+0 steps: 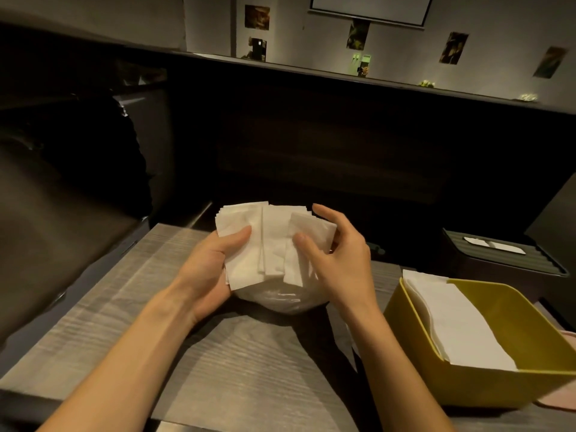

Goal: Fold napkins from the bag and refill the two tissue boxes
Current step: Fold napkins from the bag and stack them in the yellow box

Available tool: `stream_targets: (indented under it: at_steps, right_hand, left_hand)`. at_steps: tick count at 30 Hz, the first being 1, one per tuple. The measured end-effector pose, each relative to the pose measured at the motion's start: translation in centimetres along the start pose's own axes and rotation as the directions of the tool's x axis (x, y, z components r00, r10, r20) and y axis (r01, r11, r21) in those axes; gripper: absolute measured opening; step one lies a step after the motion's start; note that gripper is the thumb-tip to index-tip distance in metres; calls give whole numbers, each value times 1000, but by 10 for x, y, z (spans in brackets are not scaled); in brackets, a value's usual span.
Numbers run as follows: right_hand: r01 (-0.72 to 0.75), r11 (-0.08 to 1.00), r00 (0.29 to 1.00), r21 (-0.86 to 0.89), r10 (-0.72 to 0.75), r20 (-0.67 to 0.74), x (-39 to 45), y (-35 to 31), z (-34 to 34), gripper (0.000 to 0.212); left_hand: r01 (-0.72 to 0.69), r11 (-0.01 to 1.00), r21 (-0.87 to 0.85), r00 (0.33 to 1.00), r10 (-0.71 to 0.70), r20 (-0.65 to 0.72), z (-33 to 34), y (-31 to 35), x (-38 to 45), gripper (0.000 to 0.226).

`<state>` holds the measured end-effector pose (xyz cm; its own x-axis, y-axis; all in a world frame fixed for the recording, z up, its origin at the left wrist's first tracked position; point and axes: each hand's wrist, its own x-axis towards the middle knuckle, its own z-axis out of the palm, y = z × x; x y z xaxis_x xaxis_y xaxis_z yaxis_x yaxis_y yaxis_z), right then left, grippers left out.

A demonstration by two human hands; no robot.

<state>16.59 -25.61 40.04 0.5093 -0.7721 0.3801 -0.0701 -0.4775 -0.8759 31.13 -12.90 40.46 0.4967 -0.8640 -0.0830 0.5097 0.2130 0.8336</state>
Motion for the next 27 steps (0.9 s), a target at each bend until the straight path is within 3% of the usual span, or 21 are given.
stream_targets:
  at_steps: [4, 6, 8, 10, 13, 16, 20, 23, 25, 27]
  right_hand:
    - [91, 975, 988, 201, -63, -140, -2, -11, -4, 37]
    - [108, 922, 993, 371, -80, -90, -3, -17, -5, 37]
    - [59, 906, 997, 420, -77, 25, -6, -19, -1, 39]
    - [54, 962, 995, 269, -76, 71, -11, -16, 9, 40]
    - [102, 992, 994, 76, -104, 22, -16, -12, 22, 39]
    - [135, 991, 990, -26, -136, -34, -17, -12, 20, 34]
    - [167, 958, 968, -232, -204, -146, -13, -9, 10, 36]
    - [192, 981, 951, 2, -186, -246, -10, -15, 7, 40]
    - [205, 949, 962, 238, -151, -228, -12, -22, 6, 43]
    - [187, 935, 975, 301, -138, -176, -15, -24, 12, 46]
  left_hand:
    - [-102, 986, 129, 994, 105, -16, 9, -3, -3, 29]
    - [-98, 985, 142, 994, 105, -43, 9, -5, -1, 27]
    - [-51, 994, 97, 997, 56, -46, 9, -6, -1, 32]
    - [17, 1000, 4, 1000, -17, 4, 8, -5, -2, 49]
    - [30, 998, -53, 995, -25, 100, 11, -2, -7, 70]
    - [-57, 998, 7, 998, 57, 37, 13, -7, -4, 45]
    - [-69, 997, -26, 998, 69, -9, 10, -7, -1, 39]
    - [-65, 998, -5, 998, 64, -27, 10, -5, -2, 35]
    - [-60, 997, 38, 998, 61, -33, 11, -8, -3, 33]
    - [-57, 994, 97, 998, 60, -32, 14, -10, -4, 30]
